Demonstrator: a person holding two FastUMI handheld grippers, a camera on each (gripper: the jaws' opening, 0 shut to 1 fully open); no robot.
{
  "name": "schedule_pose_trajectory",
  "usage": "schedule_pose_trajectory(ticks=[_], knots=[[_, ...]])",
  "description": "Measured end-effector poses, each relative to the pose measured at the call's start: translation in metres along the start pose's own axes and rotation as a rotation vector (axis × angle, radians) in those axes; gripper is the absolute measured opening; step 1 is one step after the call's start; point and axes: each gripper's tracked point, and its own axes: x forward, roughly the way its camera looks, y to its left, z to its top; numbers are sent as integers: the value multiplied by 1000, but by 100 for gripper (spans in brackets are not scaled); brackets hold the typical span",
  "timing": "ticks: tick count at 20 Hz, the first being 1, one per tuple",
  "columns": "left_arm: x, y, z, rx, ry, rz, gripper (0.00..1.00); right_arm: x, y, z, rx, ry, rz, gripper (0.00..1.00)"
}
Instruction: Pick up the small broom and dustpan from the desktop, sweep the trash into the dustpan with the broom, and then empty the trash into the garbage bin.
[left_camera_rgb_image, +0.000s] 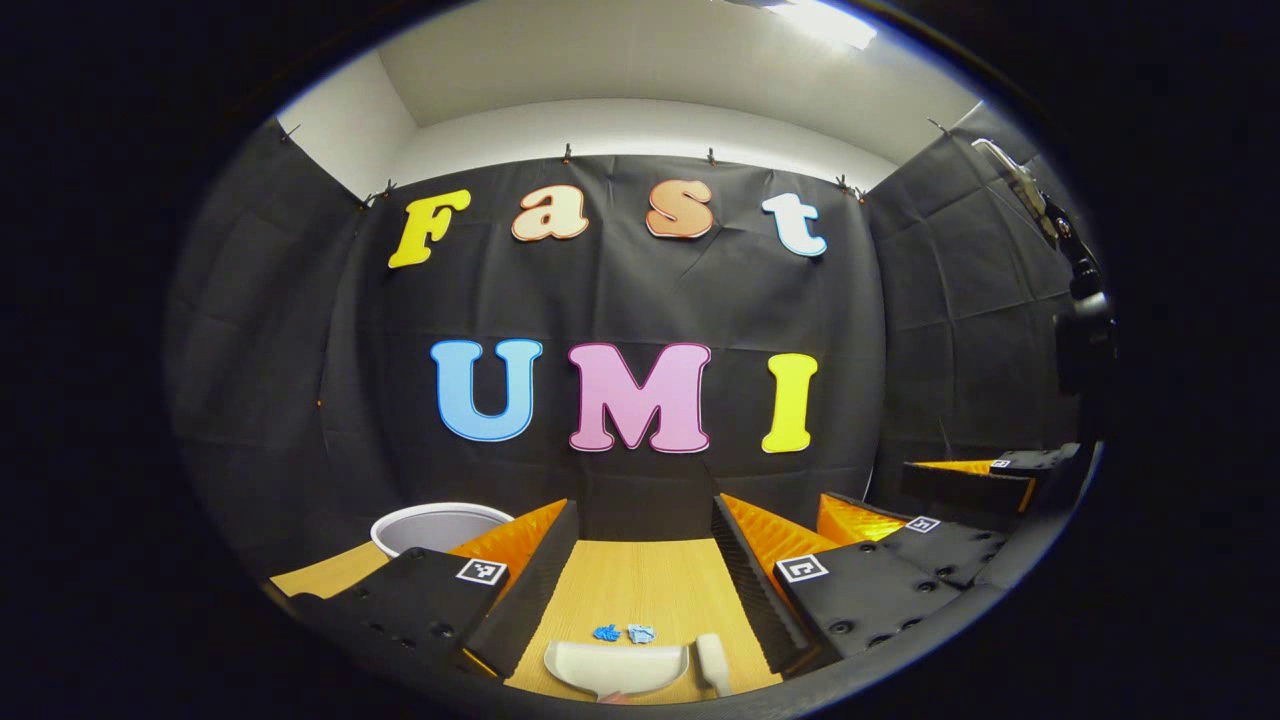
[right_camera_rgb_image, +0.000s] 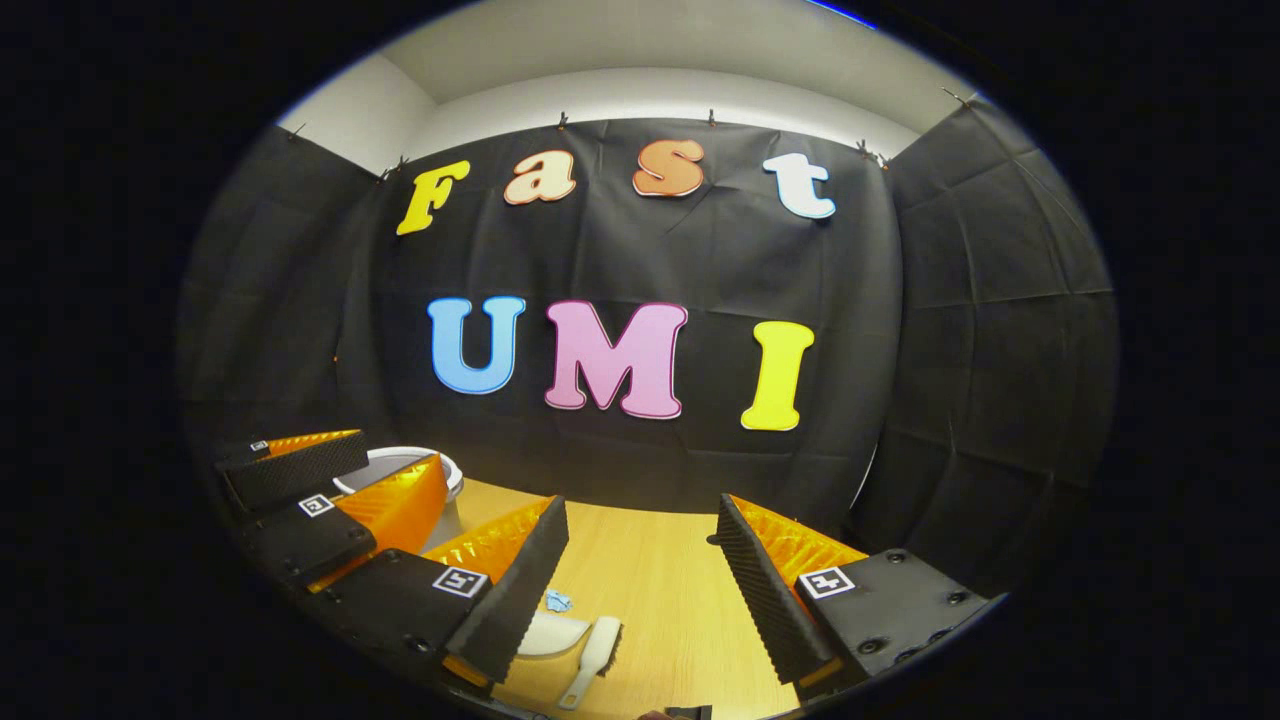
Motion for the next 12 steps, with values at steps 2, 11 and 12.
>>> schedule_pose_trajectory(ticks=[2,11,12], knots=[[6,-4,-18,-36,55,-20,80,4,0,-13,-2,39,13,96],[30,3,-96,-44,316,39,80,37,17,-128,104,406,166,95],[30,2,-110,-52,381,37,80,39,18,-143,133,472,183,95]])
